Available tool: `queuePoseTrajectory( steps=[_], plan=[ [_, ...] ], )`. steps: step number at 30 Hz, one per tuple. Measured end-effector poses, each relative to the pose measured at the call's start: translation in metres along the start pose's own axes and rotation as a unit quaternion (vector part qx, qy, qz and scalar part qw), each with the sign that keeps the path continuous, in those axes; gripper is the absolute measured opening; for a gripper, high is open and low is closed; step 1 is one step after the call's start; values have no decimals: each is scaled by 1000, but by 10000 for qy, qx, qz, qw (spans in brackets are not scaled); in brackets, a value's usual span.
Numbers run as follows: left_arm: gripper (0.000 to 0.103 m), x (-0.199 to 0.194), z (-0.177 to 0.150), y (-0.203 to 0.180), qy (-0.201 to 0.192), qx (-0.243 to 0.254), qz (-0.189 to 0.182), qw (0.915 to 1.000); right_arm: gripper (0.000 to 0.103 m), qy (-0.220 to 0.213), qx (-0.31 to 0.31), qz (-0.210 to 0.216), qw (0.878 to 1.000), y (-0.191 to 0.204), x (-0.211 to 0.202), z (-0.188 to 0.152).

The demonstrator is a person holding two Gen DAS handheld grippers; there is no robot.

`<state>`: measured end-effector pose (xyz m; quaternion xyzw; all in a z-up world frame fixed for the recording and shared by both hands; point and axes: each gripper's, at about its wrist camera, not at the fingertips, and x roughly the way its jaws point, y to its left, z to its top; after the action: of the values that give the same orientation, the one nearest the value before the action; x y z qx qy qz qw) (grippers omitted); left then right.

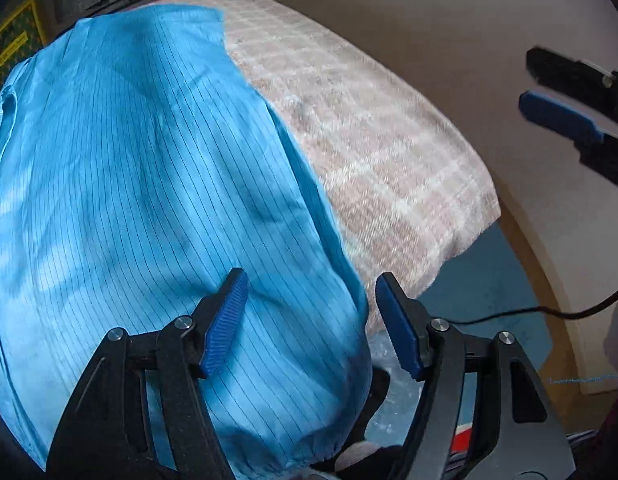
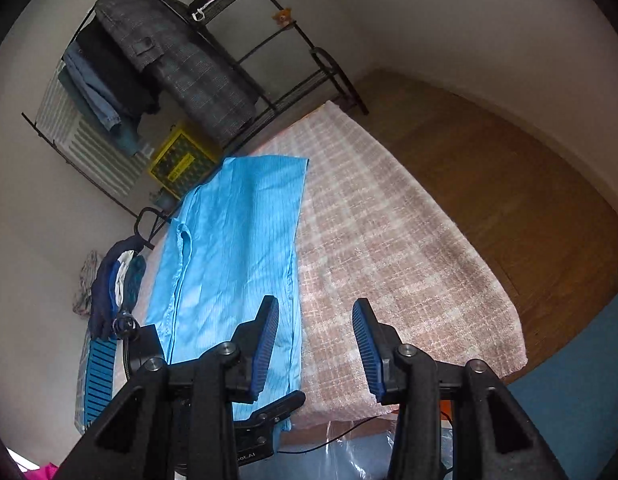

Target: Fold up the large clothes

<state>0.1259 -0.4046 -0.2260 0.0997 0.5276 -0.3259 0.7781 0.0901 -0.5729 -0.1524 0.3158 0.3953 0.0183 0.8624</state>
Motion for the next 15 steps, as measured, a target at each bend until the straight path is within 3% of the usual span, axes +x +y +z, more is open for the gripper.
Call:
queuePoseTrajectory(
  steps=[3, 5, 6, 8, 11, 15],
  plan=[
    [67, 2, 1, 3, -98, -97, -36, 9999, 41, 74, 94, 40, 9999, -1, 14, 5],
    [32, 2, 0, 4, -268, -16, 158, 9995, 42, 129, 139, 85, 9998, 1, 24, 8],
    [9, 2, 0, 9, -264, -70, -8, 9996, 42, 144, 143, 104, 9997, 2, 29, 10],
    [5, 1, 0, 31, -186, -531, -621, 9965, 42, 202, 172, 189, 9995, 3, 42, 15],
    [3, -10, -2, 57, -144, -1178, -1321, 9841, 47, 257, 311, 337, 9986, 2, 63, 24],
    [3, -30, -1, 65, -349, -1279, -1656, 9772, 51, 427, 659, 560, 9953, -7, 104, 40]
  ],
)
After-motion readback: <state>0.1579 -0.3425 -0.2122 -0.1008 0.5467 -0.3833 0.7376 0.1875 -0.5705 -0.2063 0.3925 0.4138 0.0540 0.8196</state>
